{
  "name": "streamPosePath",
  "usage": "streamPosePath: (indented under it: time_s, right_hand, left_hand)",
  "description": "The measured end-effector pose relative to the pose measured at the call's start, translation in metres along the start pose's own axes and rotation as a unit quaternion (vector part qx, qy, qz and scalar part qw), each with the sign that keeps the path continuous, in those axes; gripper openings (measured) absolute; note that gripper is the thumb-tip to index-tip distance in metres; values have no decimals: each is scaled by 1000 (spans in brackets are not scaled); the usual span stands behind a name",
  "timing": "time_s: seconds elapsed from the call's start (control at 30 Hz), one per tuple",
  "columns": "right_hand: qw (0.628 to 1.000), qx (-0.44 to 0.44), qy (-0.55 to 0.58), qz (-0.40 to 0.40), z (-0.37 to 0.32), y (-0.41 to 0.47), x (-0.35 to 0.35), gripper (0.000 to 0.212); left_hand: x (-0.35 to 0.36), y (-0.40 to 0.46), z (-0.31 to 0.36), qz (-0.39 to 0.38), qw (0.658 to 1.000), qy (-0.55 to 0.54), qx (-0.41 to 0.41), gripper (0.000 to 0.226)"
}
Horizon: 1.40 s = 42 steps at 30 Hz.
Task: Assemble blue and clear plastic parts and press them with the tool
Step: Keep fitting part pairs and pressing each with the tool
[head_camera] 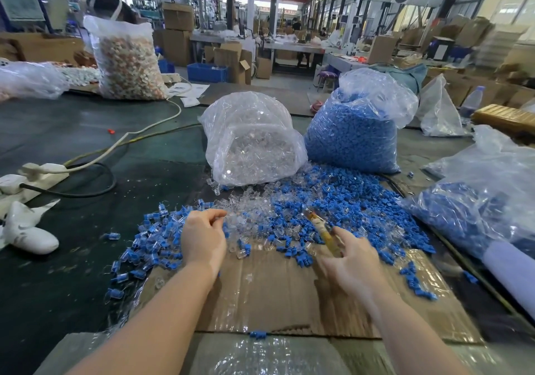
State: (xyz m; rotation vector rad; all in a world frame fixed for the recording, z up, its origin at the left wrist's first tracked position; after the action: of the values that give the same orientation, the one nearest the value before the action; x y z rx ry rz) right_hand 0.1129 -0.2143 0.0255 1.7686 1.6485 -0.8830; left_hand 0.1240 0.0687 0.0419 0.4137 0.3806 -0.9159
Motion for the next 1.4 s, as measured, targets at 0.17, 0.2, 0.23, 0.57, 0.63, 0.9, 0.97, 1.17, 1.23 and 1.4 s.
streamPosePath:
  time_s: [0.17,0.2,0.23,0.57,0.63,0.9,0.97,1.17,1.23,1.4]
  right_hand:
    - [974,36,-209,76,28,7,-19,66]
    - [968,40,-235,82,34,8,-19,67]
    - [961,44,-259,86,39,9,-19,68]
    - [929,39,-352,105,56,8,-15,67]
    - [930,51,-350,101,54,8,-14,64]
    - [941,-109,-296,123,-1,5,8,36]
    - [949,-119,-267,122,-9,8,15,32]
    - [960,-103,-233,118,-16,20,26,27]
    - [966,-97,-206,122,-16,22,26,23]
    - [962,-118,-167,183,-25,11,17,16]
  left_hand:
    - [-16,13,-21,23,995,92,22,24]
    - [-18,14,-24,25,993,112,19,25]
    - [-19,14,-28,27,990,140,14,25]
    - [9,-27,10,6,983,109,145,25]
    - [29,-44,21,-55,979,73,182,24]
    - [81,-74,17,-185,970,35,152,22]
    - [81,-74,12,-182,973,32,135,21]
    - [81,-74,9,-189,972,38,137,19]
    - [81,-74,9,-189,970,49,144,18]
    - [81,-76,12,-189,968,49,157,19]
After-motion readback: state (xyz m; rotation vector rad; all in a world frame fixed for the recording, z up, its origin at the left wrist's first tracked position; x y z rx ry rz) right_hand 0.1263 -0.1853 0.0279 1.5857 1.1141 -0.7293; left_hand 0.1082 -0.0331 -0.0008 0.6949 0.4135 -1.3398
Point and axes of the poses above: each hand's wrist, its own y-axis towards the middle knuckle, its own x-axis out of the palm, z = x × y, the point moved 9 cm from there along y, towards the middle knuckle, and after that the axes turned 3 degrees about -x, right-handed, at the moved point
